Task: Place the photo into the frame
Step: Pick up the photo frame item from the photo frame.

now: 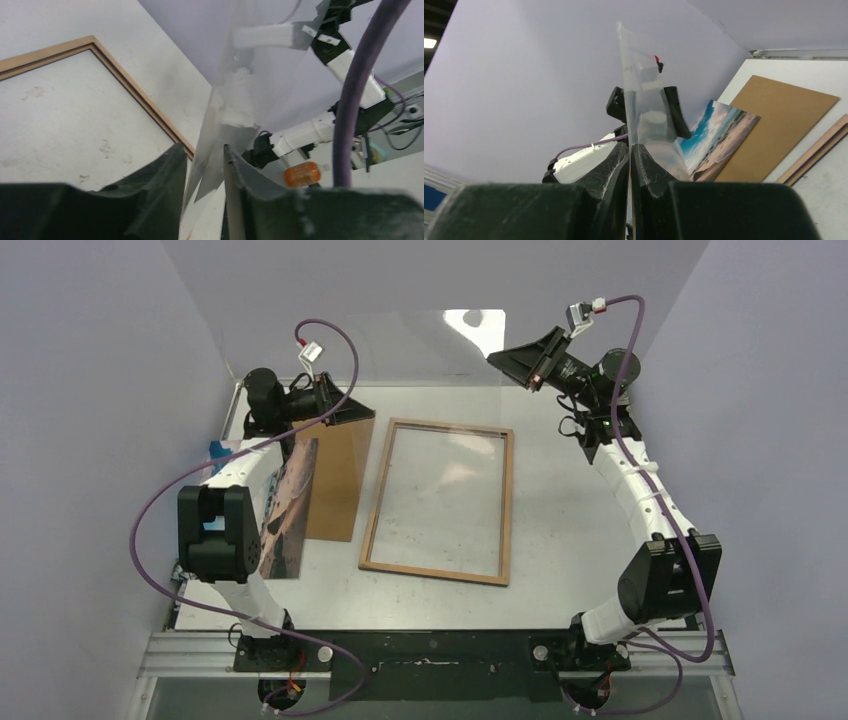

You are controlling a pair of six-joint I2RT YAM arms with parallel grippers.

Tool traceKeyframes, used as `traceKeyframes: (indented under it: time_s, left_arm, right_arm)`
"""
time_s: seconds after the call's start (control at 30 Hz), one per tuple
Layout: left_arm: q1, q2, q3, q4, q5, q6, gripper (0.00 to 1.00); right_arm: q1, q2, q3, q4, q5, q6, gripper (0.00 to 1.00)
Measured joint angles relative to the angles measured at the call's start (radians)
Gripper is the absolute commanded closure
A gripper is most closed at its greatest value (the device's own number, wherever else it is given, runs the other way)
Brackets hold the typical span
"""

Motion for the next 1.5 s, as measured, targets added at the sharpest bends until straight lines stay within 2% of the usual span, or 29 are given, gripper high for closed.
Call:
traceKeyframes:
  time_s: [0.13, 0.2, 0.4, 0.67, 0.9, 1.17, 1.5]
  left_arm:
    - [0.003, 0.017, -0.01, 0.18, 0.041, -0.147, 1.0]
    - [0.002, 0.017, -0.015, 0.232, 0.058, -0.188, 1.0]
    - [0.002, 0.016, -0.018, 0.267, 0.068, -0.216, 1.0]
    - [0.002, 0.007, -0.019, 0.286, 0.068, -0.269, 1.0]
    - [0.002, 0.005, -0.02, 0.444, 0.043, -0.427, 1.0]
    - [0.006, 0.005, -0.02, 0.652, -0.018, -0.63, 1.0]
    - [0.036, -0.002, -0.02, 0.666, -0.089, -0.674, 1.0]
  right_arm:
    - [-0.014, 0.0, 0.0, -0.058, 0.014, -0.08, 0.81]
    - [-0.018, 0.0, 0.0, -0.114, 0.026, -0.13, 0.71]
    - [-0.018, -0.003, -0.068, -0.157, 0.033, -0.201, 0.54]
    - [0.01, -0.031, -0.243, -0.152, 0.008, -0.217, 0.55]
    - [0.051, -0.069, -0.367, -0.046, 0.011, -0.161, 0.55]
    - [0.086, -0.069, -0.388, 0.064, 0.053, -0.086, 0.55]
    - [0.097, -0.068, -0.474, 0.181, 0.124, -0.014, 0.57]
